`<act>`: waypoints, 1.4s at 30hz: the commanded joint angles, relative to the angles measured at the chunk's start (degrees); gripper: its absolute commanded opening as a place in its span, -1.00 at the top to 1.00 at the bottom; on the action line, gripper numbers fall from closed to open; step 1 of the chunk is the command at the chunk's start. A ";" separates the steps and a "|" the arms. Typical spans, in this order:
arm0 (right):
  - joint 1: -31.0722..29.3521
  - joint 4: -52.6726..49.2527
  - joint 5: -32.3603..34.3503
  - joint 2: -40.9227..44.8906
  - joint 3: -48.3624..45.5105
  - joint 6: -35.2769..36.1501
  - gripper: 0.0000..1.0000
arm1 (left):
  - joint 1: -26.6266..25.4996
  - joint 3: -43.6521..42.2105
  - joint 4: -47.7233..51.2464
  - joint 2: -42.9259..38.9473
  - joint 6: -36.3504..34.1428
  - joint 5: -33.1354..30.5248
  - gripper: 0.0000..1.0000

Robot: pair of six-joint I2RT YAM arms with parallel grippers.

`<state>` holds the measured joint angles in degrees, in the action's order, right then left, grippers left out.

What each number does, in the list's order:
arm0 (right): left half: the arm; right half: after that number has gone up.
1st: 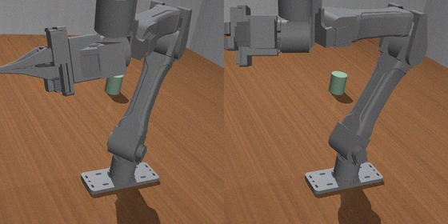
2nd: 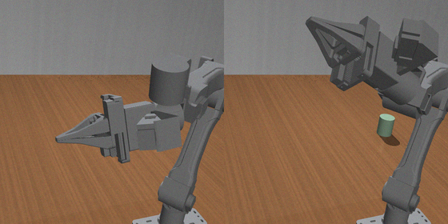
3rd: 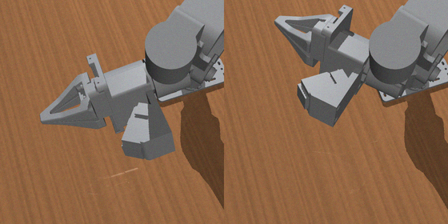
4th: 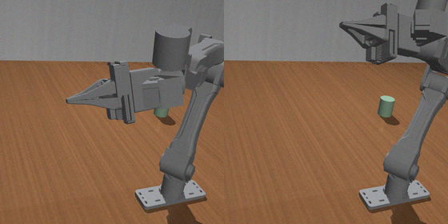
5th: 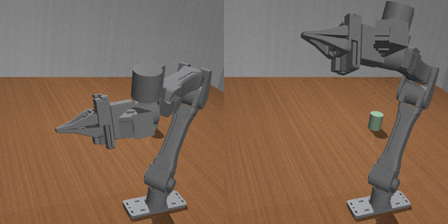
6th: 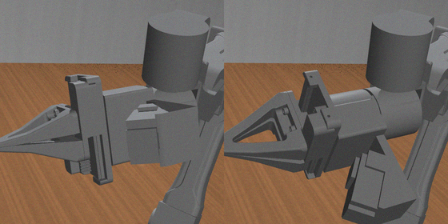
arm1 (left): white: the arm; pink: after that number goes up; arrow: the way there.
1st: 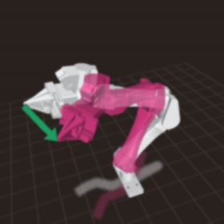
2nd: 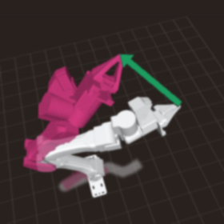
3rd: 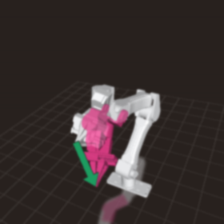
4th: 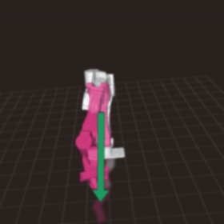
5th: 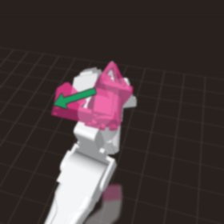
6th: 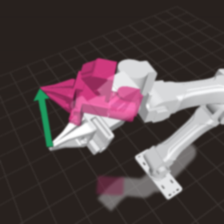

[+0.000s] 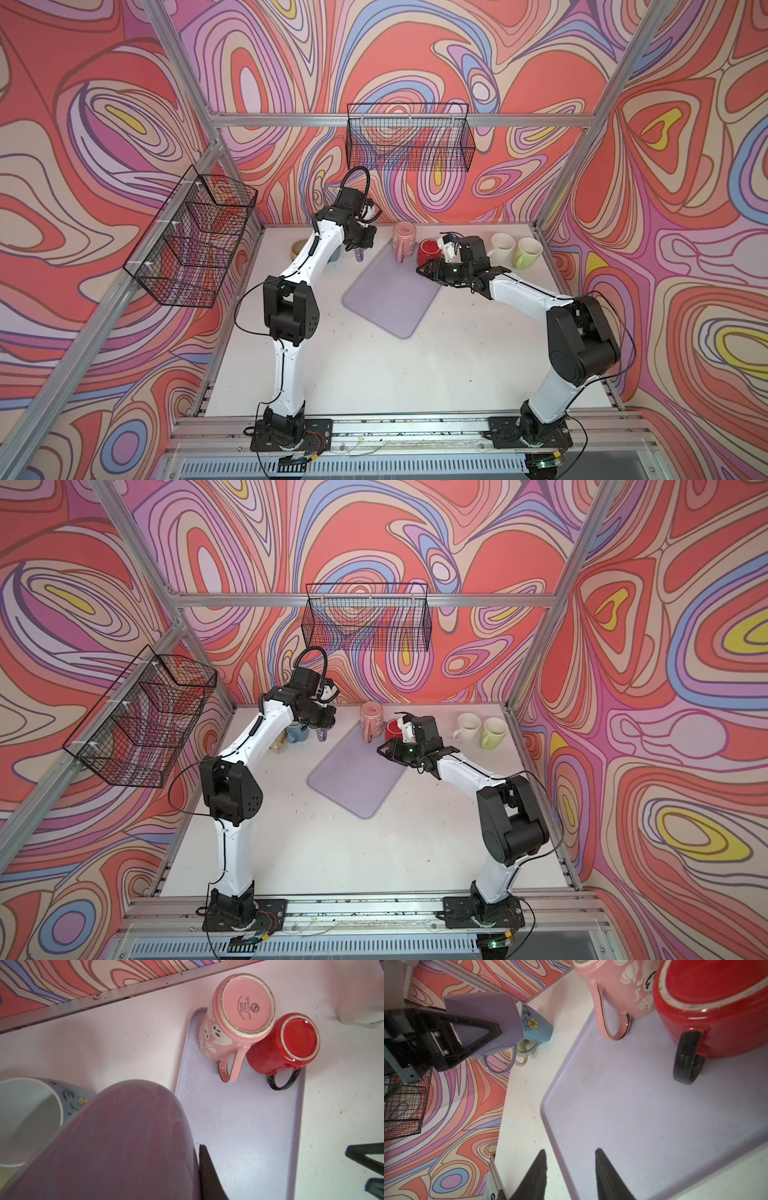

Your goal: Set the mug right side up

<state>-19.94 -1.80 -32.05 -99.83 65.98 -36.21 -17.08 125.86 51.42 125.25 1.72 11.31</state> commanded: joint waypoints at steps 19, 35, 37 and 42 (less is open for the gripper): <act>-1.74 8.11 1.01 -3.33 0.02 -4.30 0.23 | 0.73 17.21 6.94 12.60 -11.30 -6.16 1.00; -3.92 9.54 3.79 -2.72 -1.19 -5.36 0.24 | 1.02 16.09 5.54 15.74 -13.50 -5.80 1.00; -4.01 9.63 3.91 -2.40 -1.57 -5.39 0.24 | 1.19 15.91 5.23 16.00 -13.24 -5.52 1.00; -4.02 9.69 3.92 -2.26 -2.01 -5.39 0.24 | 1.56 15.90 4.83 16.78 -12.75 -5.16 1.00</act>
<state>-23.70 7.05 -28.93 -103.39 64.77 -41.63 -16.10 140.81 58.19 141.75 -9.89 5.93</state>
